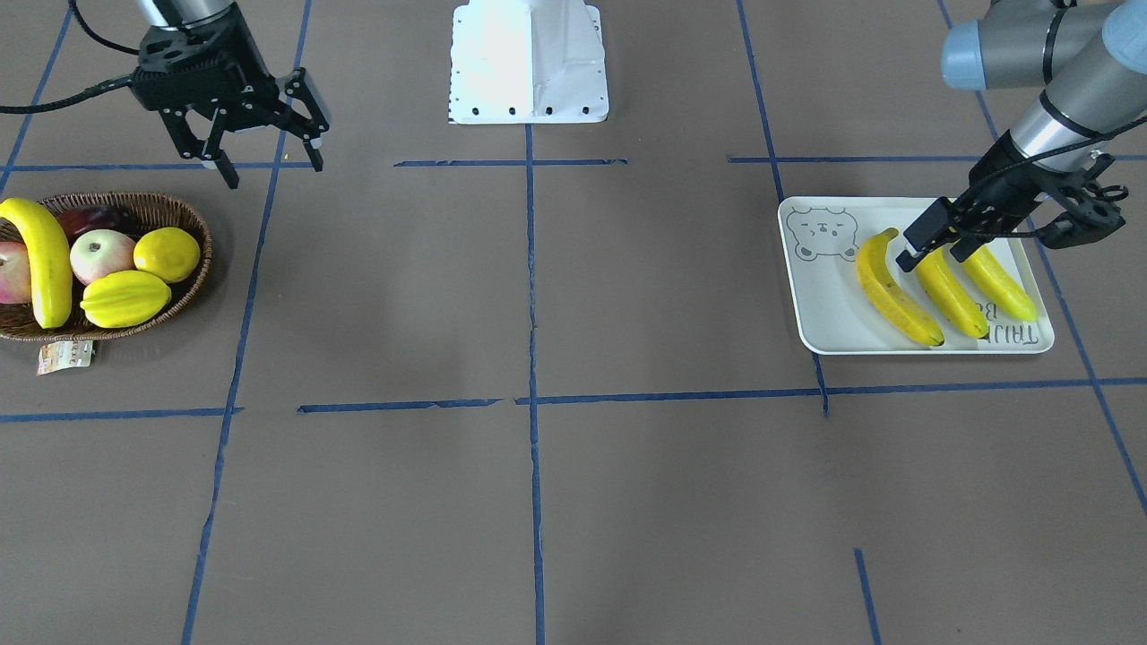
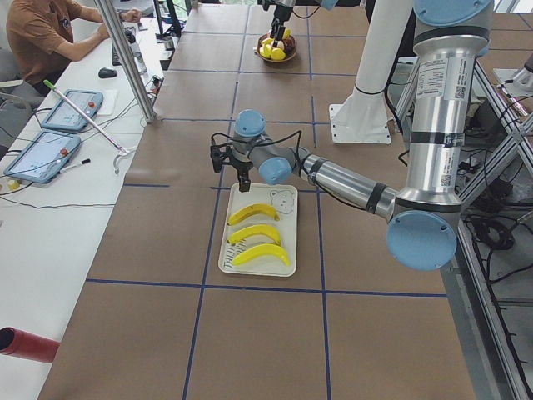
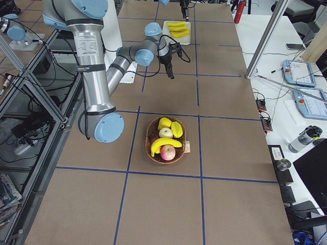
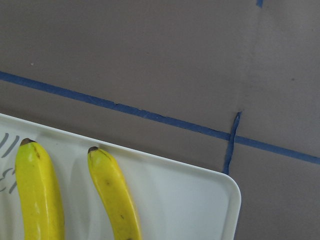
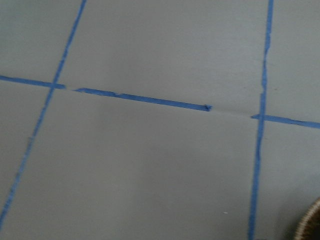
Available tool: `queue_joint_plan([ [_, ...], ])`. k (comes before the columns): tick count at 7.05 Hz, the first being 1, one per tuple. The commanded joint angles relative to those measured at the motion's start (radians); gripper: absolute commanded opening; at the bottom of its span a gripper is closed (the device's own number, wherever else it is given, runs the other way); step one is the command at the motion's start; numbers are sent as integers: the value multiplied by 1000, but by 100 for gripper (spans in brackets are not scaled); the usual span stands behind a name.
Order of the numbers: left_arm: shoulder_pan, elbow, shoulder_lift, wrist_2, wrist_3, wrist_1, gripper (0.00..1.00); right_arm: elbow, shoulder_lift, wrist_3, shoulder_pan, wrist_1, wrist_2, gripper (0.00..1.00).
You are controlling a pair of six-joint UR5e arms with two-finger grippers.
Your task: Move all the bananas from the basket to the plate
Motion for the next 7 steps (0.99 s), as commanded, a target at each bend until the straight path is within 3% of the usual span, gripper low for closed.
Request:
queue_joint_plan([
  [1,9,-45,-22,-1,-83,6,99,13,-165,-262,72,1,-4,100],
  [3,36,-47,-38,4,-104,5,99,8,-249,-452,118,1,-34,100],
  [4,44,-45,-38,7,-104,5,100,-5,-301,-532,123,2,-103,100],
  [6,64,-42,-53,8,-115,5,99,-35,-345,-553,123,4,-140,100],
  [7,65,-41,-55,8,-115,6,100,-68,-382,-553,123,68,-157,100],
])
